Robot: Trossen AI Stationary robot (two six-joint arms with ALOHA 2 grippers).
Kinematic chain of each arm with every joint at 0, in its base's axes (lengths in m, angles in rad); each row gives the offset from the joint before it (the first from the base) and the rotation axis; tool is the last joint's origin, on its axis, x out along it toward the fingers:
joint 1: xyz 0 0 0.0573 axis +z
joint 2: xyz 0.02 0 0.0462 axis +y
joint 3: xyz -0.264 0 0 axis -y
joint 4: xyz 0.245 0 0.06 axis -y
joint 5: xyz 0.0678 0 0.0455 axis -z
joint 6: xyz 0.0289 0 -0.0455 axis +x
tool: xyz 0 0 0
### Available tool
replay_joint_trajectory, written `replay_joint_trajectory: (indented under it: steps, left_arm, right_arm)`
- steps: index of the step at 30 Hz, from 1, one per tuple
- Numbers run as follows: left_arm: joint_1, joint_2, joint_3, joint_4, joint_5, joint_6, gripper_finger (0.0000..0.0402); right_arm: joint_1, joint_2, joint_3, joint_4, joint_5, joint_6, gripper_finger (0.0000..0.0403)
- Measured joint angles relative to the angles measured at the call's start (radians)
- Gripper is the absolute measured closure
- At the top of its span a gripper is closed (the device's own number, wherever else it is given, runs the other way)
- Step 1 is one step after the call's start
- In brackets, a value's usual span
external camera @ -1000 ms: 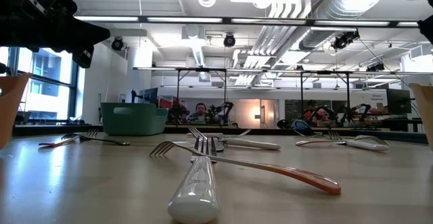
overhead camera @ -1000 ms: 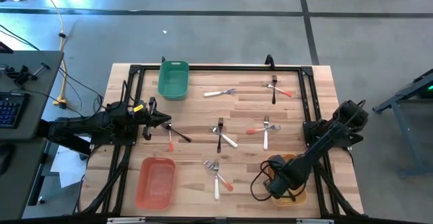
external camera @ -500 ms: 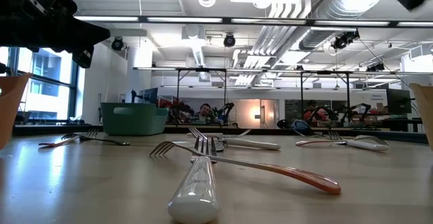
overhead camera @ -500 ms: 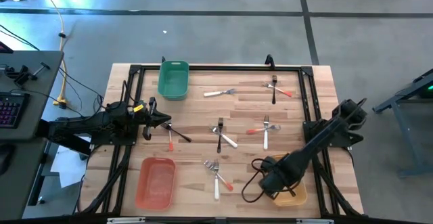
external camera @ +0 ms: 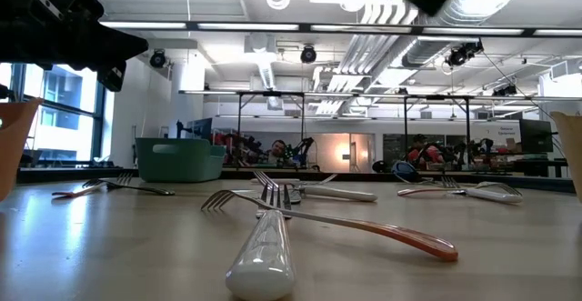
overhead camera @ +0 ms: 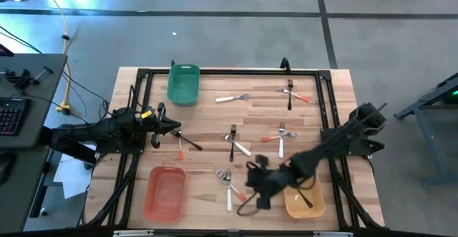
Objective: Sort silverware by color (type)
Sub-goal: Put the white fork into the green bin
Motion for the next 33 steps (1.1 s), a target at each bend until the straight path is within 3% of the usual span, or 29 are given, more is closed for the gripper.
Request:
replay_joint_trajectory:
  steps: [6, 10, 17, 21, 26, 33]
  left_arm:
    - [0.0, 0.0, 0.0, 0.033, 0.0, -0.001, 0.0401]
    - [0.0, 0.0, 0.0, 0.051, 0.0, -0.001, 0.0401]
    - [0.0, 0.004, 0.0, 0.062, 0.006, -0.032, 0.0401]
    - [-0.004, 0.057, 0.0, 0.046, 0.118, -0.053, 0.0401]
    - [-0.056, 0.188, 0.0, 0.063, 0.146, -0.029, 0.0401]
    - [-0.16, 0.423, 0.0, 0.229, 0.117, -0.017, 0.0401]
  right_arm:
    - [-0.16, 0.0, -0.2, 0.444, -0.009, -0.215, 0.0402]
    - [-0.26, 0.0, -0.327, 0.645, -0.01, -0.206, 0.0402]
    - [-0.383, 0.004, -0.4, 0.662, -0.01, -0.078, 0.0403]
    - [-0.432, 0.004, -0.4, 0.655, -0.014, -0.107, 0.0403]
    - [-0.495, 0.005, -0.4, 0.667, -0.013, -0.177, 0.0403]
    - [-0.55, 0.005, -0.4, 0.781, -0.057, -0.26, 0.0403]
